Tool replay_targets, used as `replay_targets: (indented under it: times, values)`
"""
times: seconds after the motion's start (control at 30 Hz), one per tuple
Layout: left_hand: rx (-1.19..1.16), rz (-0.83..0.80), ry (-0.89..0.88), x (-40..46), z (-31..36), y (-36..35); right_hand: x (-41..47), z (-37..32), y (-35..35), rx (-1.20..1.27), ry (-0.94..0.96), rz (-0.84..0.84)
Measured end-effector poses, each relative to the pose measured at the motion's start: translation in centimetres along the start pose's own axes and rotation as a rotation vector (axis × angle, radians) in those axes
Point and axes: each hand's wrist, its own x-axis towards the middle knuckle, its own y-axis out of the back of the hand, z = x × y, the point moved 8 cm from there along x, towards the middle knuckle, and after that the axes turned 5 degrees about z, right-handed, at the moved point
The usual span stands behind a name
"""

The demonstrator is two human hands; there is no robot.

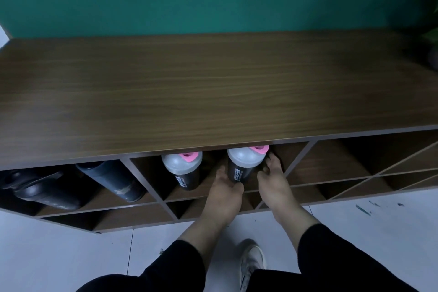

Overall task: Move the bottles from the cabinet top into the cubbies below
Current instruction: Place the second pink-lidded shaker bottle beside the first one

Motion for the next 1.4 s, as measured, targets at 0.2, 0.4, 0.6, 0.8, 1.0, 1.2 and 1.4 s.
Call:
replay_targets:
  times: [0.2, 0.4, 0.6, 0.8, 1.0, 1.2, 1.4]
  values:
    - [0.008, -0.063, -0.044, 0.7, -0.1, -1.4, 0.5, -0.7, -1.0, -0.072, 0.034, -0.089]
    - [-0.045, -0.062, -0.077, 1.1, 0.8, -1.6, -0.5, -0.6, -0.2, 0.0, 0.036, -0.047]
    - [-0.118, -0.018, -0.016, 1.7, 0.0, -1.6, -0.6, -1.0, -0.1, -0.008, 0.041, -0.062]
    - [-0.097, -0.052, -0.03, 2.9, 0.1, -1.9, -0.9, -0.7, -0.3, 0.009, 0.037, -0.079]
    - [-0.096, -0.064, -0.027, 3.1, 0.0, -2.2, -0.8, -0.5, -0.3, -0.005, 0.054, -0.085]
    - [-0.094, 0.017, 0.042, 2.1, -1.1, -1.2, 0.0, 3.2, -0.5, -0.293, -0.081, -0.065]
    - [-0.13, 0.111, 0.229, 1.9, -4.9, 2.3, -2.3, 3.2, -5.7, -0.437, -0.063, -0.353]
